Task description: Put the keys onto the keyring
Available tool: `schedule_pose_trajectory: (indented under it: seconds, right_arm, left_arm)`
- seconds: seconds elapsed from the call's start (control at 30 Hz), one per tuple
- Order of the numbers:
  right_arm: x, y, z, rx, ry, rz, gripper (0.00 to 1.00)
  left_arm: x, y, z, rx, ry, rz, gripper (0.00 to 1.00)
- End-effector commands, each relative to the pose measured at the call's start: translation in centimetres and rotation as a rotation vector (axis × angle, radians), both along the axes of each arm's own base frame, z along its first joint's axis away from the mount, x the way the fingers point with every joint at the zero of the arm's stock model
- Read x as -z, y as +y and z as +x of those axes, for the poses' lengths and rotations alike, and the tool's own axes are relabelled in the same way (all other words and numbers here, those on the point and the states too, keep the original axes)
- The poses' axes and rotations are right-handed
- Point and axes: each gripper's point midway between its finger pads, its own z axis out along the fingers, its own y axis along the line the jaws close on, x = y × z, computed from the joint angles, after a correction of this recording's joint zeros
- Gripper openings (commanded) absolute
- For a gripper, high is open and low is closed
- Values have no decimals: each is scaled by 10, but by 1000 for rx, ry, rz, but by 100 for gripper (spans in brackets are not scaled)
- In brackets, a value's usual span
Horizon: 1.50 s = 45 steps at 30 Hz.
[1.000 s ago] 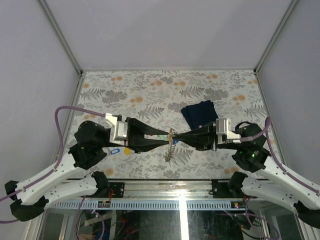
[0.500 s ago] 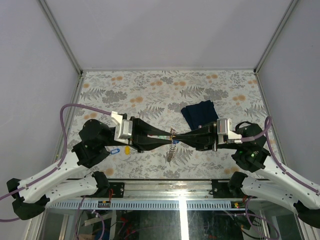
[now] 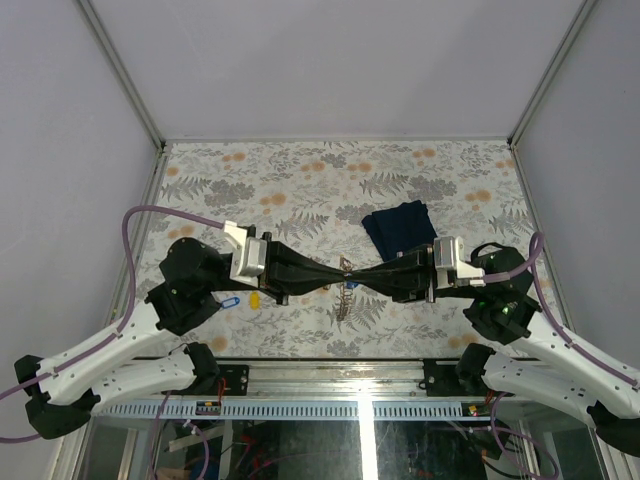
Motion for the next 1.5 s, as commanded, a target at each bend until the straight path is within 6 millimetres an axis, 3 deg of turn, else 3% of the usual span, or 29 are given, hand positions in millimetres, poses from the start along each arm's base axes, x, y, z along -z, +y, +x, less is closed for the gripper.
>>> schedule_pose_trajectory:
  seconds: [0.0,0.5,1.23,1.47]
  right_arm:
    - [-33,-10,-13,-28,-78,86,1]
    - [-2,-25,-6,80,-92,-103,27]
    - [5,-12,10,118,-68,-120,33]
    - [7,-10,12,114,-56,-136,23]
  left_arm:
    - [-12,-1,1,-9,-15,-20,0]
    - [1,5,8,-63,-77,213,0]
    - [9,-1,15,-60,-105,309,0]
    - [11,-1,16,-60,-105,325,0]
